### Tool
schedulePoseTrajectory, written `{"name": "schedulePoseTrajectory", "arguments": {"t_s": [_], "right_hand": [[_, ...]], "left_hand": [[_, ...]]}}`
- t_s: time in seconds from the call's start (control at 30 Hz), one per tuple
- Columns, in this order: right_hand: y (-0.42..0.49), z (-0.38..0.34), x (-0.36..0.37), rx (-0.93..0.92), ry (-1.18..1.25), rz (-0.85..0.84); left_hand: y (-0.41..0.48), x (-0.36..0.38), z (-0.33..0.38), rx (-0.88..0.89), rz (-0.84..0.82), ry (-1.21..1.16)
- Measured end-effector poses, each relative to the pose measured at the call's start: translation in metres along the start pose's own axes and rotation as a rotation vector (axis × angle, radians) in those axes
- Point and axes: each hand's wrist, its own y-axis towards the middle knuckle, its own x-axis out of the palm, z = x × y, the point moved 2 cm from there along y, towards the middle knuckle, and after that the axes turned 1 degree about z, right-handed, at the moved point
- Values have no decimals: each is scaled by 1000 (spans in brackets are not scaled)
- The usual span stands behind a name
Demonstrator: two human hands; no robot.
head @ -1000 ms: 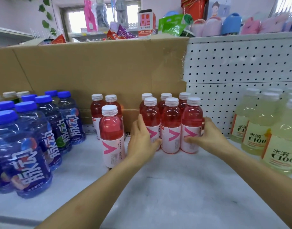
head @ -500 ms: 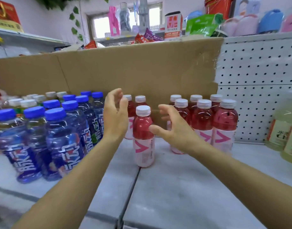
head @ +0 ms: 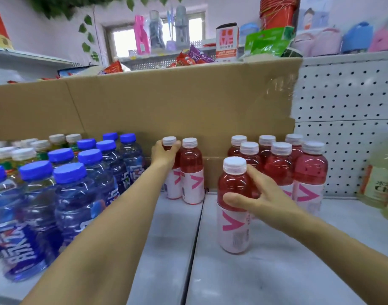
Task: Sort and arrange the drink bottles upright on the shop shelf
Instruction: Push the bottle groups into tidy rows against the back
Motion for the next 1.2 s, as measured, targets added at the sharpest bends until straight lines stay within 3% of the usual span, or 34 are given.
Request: {"name": "schedulePoseTrajectory", "arguments": {"t_s": [0.13,0.27,0.43,0.77,1.2], "right_hand": [[-27,3,-38,31,-14,26],[-44,9,-67,73,-74,111],[-49,21,-83,134,-42,215],[-47,15,-86,95,-172,167],[-58,23,-117,103,-206,191]], "left_hand": [[-8,-3,-8,61,55,154],[-46,-18,-13,144,78,125],[-108,-30,6,195,5,6],[-198,49,58,287,-335,-220],[-196,75,64,281,-357,-213]]}}
